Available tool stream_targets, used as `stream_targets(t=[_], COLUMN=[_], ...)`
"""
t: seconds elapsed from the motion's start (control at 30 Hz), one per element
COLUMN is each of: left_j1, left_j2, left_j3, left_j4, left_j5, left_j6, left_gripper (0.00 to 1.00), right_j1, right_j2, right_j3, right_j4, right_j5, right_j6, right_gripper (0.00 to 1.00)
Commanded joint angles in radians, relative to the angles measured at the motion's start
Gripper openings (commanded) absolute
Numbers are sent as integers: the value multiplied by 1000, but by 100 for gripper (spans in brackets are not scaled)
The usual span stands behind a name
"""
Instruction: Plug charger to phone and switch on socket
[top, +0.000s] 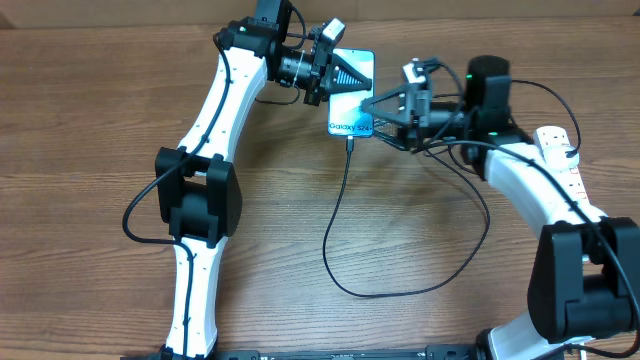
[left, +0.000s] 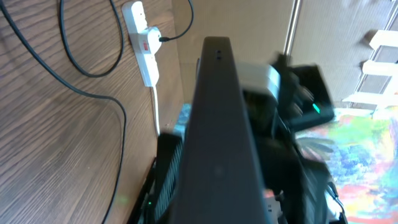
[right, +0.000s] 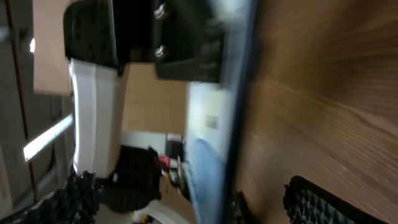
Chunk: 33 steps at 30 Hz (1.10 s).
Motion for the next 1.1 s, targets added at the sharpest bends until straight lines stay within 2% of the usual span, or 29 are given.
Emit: stream_targets(t=[0.0, 0.17, 0.27, 0.37, 0.43, 0.5, 0.53, 0.57, 0.93, 1.07], left_j1=[31, 48, 49, 49, 49, 49, 49, 49, 49, 49], left_j2=[-33, -33, -33, -33, -33, -33, -33, -33, -33, -33], left_j3=[13, 13, 13, 13, 13, 13, 13, 13, 13, 13], left_j4=[-24, -98, -135, -171, -187, -203, -212, -219, -363, -491], left_j5=[10, -79, -99, -99, -100, -100, -100, -100, -72, 24], left_j6=[23, 24, 65, 105, 124, 140, 152, 160, 319, 505], left_gripper=[4, 4, 4, 4, 4, 4, 4, 4, 4, 4], right_j1=[-59, -119, -135, -136, -134, -127, -122, -119, -11, 41], right_j2=[-25, -25, -25, -25, -25, -25, -25, -25, -25, -25], right_j3=[14, 14, 14, 14, 14, 11, 10, 8, -18, -33], right_j4=[-114, -486, -664, -797, -850, -887, -904, -919, -968, -972], right_j5=[-3, 63, 208, 415, 559, 691, 753, 802, 1083, 1132], right_j6=[-129, -453, -597, -671, -674, -674, -674, -674, -611, -612], right_gripper=[95, 95, 93, 85, 73, 41, 17, 4, 4, 4])
